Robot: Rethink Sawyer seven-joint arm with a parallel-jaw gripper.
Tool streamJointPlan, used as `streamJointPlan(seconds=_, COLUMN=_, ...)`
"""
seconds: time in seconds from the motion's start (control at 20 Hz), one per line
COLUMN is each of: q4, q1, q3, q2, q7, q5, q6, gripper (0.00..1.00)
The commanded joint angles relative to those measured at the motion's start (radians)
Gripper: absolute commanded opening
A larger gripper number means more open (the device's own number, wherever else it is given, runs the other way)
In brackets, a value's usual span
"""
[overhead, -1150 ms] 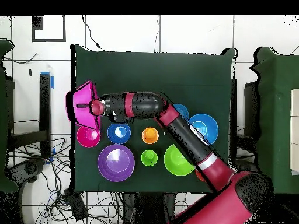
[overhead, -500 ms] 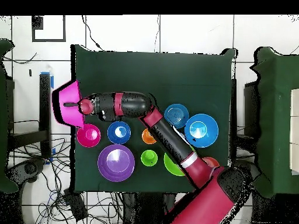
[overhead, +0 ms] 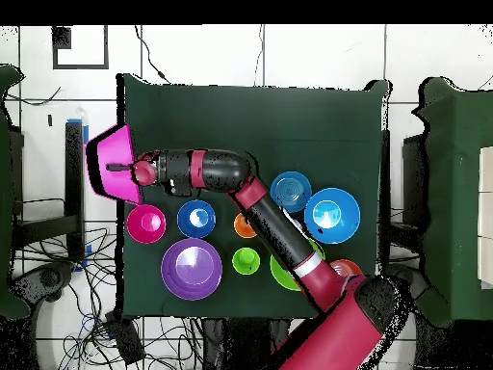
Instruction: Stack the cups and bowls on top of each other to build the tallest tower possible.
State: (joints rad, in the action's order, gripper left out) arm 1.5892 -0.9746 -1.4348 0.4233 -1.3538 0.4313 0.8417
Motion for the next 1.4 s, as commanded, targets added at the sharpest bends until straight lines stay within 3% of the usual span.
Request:
streamJointPlan(seconds=0.05, q4=-0.139, q1=0.010, q3=0.016, q2=-0.003, q7=0.373, q5=0.027, q6=0.024, gripper=0.00)
streamJointPlan(seconds=0.55, q4=-0.137, q1=-0.019, q3=0.029, q2=-0.070, q7=0.405, q5=0.062, q6=0.016, gripper=0.00)
streamJointPlan(seconds=1.1, q4=-0.207, q1=-0.001, q3=0.063, q2=-0.094, q7=0.514, q5=0.041, q6=0.131, gripper=0.00)
streamJointPlan(seconds=1.4, q4=-0.235, q1=0.004, q3=0.070, q2=-0.061, q7=0.588, q5=-0.003, q6=0.199, gripper=0.00)
